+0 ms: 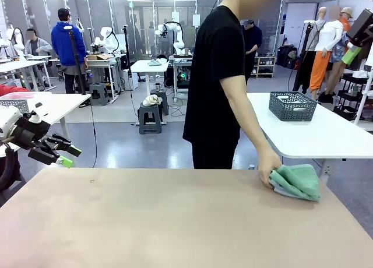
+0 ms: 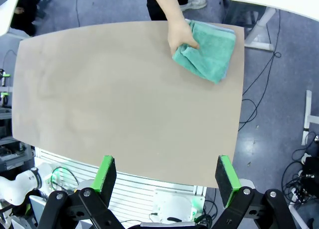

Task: Fold the towels and place them in the basket.
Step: Stack the folded Towel with hook on the right side of the table.

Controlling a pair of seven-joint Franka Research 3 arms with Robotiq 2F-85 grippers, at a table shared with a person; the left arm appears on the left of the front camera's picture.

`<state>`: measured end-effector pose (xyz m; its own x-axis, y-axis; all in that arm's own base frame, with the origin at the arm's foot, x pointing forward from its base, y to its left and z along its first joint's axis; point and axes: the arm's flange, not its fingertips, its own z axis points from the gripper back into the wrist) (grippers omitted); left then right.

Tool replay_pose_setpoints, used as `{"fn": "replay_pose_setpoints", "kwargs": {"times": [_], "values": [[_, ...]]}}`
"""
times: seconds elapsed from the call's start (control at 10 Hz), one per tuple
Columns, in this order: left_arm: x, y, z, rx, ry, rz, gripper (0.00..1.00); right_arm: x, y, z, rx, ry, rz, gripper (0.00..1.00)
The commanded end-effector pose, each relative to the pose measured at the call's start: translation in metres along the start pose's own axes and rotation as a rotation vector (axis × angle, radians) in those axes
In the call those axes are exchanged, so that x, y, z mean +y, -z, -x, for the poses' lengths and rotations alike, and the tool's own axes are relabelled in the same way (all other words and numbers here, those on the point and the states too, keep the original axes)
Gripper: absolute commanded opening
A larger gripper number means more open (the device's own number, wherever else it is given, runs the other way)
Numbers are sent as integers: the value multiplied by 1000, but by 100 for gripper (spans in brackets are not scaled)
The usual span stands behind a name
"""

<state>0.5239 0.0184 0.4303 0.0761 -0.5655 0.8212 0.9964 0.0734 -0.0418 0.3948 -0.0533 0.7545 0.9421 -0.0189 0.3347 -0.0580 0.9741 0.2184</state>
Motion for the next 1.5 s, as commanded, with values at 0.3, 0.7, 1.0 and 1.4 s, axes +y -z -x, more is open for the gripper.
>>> {"fn": "replay_pose_setpoints", "kwargs": {"times": [0.3,0.7,1.0,1.4], "values": [[-1,-1,-1,2,1,-1,80,1,-2,0,4,8,-16,100],[-1,-1,-1,2,1,-1,80,1,-2,0,4,8,-16,100],[-1,-1,-1,2,1,-1,80,1,-2,0,4,8,-16,100],[-1,-1,-1,2,1,-1,80,1,-2,0,4,8,-16,100]]}}
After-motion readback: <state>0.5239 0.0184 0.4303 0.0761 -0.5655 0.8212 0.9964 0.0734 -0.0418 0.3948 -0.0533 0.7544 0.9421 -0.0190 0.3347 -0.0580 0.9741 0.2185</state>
